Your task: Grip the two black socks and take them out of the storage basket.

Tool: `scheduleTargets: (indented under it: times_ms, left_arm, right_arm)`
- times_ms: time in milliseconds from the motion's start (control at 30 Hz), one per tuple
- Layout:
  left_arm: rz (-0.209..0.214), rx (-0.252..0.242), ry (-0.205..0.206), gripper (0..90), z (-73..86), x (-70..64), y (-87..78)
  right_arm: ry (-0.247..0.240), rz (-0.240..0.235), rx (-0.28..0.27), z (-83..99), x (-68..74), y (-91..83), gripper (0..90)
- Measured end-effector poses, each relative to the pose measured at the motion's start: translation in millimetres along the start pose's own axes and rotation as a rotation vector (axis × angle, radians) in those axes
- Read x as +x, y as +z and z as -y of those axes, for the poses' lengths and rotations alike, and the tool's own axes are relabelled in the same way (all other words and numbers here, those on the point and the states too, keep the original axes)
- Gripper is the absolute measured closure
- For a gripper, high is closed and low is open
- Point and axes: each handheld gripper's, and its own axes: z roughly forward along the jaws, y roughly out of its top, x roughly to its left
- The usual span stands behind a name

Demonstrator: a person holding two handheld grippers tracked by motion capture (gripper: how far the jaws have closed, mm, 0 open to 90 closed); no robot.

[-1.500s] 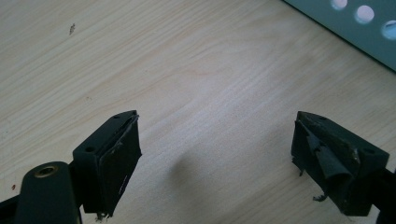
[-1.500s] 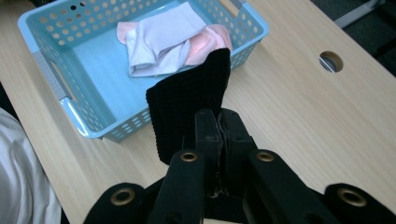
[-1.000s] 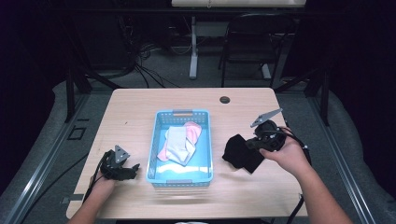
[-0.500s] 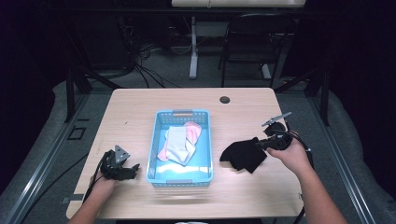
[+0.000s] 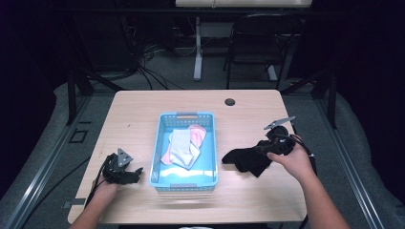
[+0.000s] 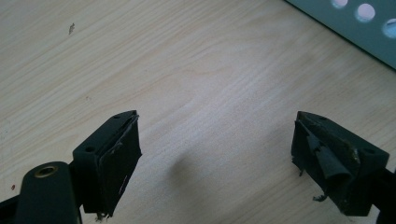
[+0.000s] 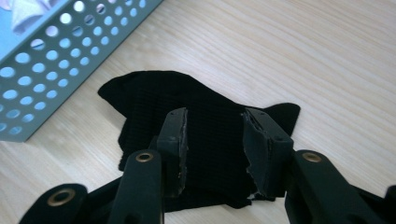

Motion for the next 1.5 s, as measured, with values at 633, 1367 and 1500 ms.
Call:
scheduleTargets:
  times_ms: [633, 1367, 1500]
  left_arm:
    - [0.004, 0.002, 0.0, 15.6, -0.1, 0.1, -0.3]
    - [0.007, 0.008, 0.002, 15.6, 0.0, -0.7, 0.7]
    - [0.007, 0.005, 0.003, 15.6, 0.0, -0.7, 0.4]
  right_arm:
    - [-0.032, 0.006, -0.046, 0.8, 39.1, 2.7, 61.1]
    - [0.005, -0.028, -0.155, 40.3, 55.7, 30.4, 58.8]
    - [0.013, -0.036, -0.174, 46.0, 60.8, 37.1, 58.7]
